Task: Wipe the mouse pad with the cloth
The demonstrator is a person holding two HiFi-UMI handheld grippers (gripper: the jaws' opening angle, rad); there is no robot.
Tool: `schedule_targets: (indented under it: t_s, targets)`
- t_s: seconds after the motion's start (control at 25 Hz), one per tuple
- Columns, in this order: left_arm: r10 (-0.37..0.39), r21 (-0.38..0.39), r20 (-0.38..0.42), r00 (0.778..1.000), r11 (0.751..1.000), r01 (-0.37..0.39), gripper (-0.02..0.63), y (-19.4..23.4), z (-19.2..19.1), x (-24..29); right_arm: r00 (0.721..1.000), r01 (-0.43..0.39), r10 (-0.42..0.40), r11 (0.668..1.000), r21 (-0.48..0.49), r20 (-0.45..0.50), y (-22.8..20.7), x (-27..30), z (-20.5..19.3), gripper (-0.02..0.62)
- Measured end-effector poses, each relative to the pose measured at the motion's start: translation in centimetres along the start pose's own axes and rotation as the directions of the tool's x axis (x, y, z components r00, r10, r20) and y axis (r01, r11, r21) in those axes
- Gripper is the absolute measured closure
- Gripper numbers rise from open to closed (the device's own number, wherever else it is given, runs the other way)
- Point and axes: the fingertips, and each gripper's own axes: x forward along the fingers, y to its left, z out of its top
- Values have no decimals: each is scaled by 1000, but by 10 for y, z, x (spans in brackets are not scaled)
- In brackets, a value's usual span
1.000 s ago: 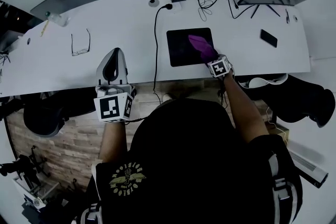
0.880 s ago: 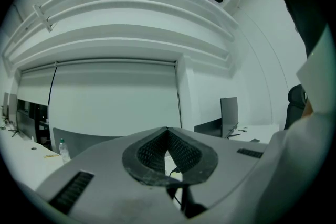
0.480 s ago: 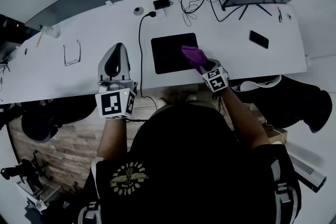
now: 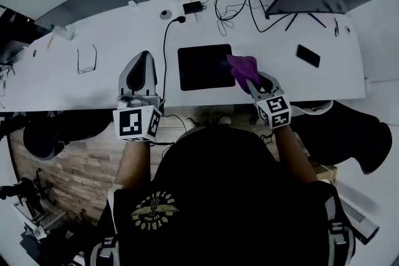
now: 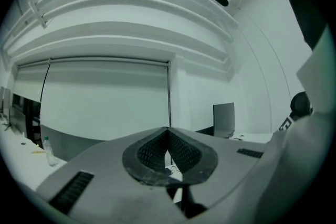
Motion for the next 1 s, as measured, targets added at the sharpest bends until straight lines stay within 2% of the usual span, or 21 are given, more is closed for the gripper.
schedule_targets:
  t_s: [0.16, 0.24, 0.52, 0.68, 1.0]
  targets:
    - [28, 111, -12, 1000, 994, -26, 604, -2, 9, -4, 993, -27, 29, 999, -19, 111, -5, -22, 45, 491]
    - [29, 130, -13, 1000, 991, -27, 604, -4, 13, -6, 986, -30, 35, 999, -30, 162, -9, -33, 69, 491]
    - [15, 146, 5, 1000, 989, -16, 604, -20, 31, -6, 946, -10, 28, 998, -59, 322, -20, -70, 146, 494]
    - [19, 126, 16, 1000, 992, -21, 604, -22, 35, -5, 917, 30, 10, 995, -94, 400, -20, -94, 181, 497]
    - [44, 117, 28, 999, 992, -47, 604, -26, 42, -4, 874, 57, 16, 989, -134, 486, -21, -127, 214, 500]
